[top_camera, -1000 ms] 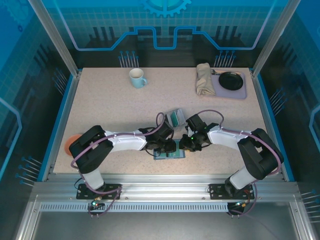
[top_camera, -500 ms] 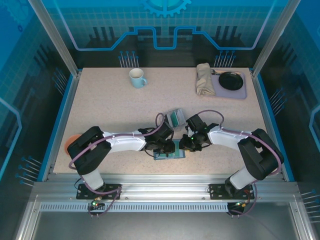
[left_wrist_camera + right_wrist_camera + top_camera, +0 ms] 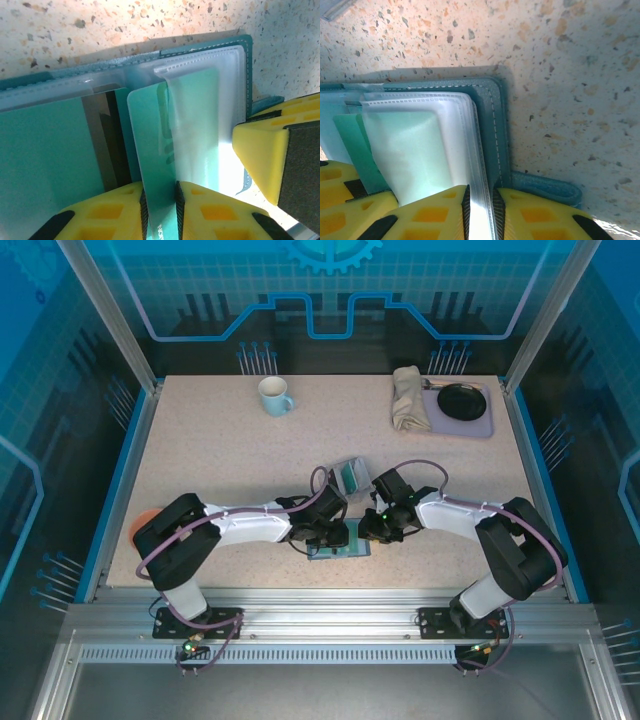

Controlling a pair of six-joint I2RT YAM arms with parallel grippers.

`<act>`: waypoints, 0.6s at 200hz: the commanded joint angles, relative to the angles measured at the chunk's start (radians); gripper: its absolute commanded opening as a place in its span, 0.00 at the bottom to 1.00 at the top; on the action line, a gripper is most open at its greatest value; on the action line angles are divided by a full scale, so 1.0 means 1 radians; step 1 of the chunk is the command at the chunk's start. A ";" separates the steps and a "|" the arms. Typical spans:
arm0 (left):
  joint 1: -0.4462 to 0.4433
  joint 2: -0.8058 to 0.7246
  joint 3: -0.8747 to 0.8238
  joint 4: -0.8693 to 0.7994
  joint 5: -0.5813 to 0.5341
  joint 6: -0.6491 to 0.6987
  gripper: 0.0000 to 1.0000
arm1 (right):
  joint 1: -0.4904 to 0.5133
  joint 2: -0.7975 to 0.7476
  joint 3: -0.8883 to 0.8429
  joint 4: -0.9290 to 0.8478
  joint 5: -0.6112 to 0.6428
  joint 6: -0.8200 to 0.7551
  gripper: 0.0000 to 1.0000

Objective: Put the credit cards into the card holder

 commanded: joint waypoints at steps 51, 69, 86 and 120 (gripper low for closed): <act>-0.010 -0.035 -0.013 -0.053 -0.016 0.009 0.26 | 0.000 0.046 -0.036 0.002 0.027 0.005 0.23; -0.010 -0.037 -0.014 -0.052 -0.015 0.010 0.24 | 0.000 0.046 -0.035 0.003 0.027 0.005 0.23; -0.010 -0.034 -0.014 -0.043 -0.008 0.013 0.19 | 0.000 0.045 -0.038 0.003 0.025 0.007 0.23; -0.010 -0.008 0.007 -0.037 0.018 0.025 0.11 | 0.000 0.040 -0.041 0.006 0.020 0.006 0.23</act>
